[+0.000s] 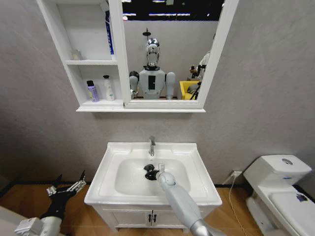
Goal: Move facial cleanser and shampoo from washbasin to cabinet, then wipe washbasin with towel.
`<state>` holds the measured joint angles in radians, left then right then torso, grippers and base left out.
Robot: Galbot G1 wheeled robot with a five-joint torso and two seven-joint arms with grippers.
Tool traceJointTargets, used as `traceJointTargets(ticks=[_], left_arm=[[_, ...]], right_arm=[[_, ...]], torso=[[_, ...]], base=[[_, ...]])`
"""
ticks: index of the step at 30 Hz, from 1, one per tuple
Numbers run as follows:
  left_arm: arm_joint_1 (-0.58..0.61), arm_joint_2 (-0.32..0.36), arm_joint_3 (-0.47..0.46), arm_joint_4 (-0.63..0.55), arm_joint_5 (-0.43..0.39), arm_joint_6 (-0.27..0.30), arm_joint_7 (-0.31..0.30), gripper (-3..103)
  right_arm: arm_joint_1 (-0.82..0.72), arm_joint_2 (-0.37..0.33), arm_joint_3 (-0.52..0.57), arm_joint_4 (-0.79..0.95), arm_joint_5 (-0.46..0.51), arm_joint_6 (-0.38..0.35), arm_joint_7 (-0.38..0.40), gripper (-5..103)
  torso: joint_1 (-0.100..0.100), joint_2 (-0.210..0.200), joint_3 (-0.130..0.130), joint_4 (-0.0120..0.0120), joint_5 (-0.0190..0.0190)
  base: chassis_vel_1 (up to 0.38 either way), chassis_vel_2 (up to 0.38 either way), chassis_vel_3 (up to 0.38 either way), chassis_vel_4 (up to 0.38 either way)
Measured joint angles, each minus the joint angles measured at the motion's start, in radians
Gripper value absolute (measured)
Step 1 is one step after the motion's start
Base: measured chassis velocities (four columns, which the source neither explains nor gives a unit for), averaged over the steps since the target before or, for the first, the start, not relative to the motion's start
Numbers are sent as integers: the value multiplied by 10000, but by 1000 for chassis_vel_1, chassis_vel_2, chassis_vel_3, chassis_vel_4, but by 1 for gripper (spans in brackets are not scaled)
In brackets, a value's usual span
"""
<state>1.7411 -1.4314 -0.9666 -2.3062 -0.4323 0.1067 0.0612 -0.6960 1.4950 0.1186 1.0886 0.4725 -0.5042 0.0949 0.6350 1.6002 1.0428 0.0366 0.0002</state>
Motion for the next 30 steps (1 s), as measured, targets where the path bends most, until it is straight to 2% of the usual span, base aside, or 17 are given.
traceJointTargets(ticks=[3,7,12,17,25,30], left_arm=[[0,0,0,0,0,0,0,100],[0,0,0,0,0,0,0,100],[0,0,0,0,0,0,0,100],[0,-1,0,0,0,0,0,100],[0,0,0,0,0,0,0,100],[0,0,0,0,0,0,0,100]], right_arm=[[-207,-257,75,416,-39,-108,322,6],[-251,-446,97,479,-72,-15,234,6],[-126,-354,46,276,-119,35,28,6],[71,-9,-155,31,-11,-70,-46,6],[534,1026,-691,-449,928,-566,672,6],[721,1167,-645,-954,941,-548,879,6]], torso=[[0,1,-2,1,-1],[-3,4,-3,2,-1],[-5,5,-4,-5,-8],[-3,4,-2,3,-3],[-3,3,-2,7,-2],[-3,4,-4,5,0]], base=[[0,0,0,0],[0,0,0,0],[0,0,0,0],[0,0,0,0],[0,0,0,0],[0,0,0,0]])
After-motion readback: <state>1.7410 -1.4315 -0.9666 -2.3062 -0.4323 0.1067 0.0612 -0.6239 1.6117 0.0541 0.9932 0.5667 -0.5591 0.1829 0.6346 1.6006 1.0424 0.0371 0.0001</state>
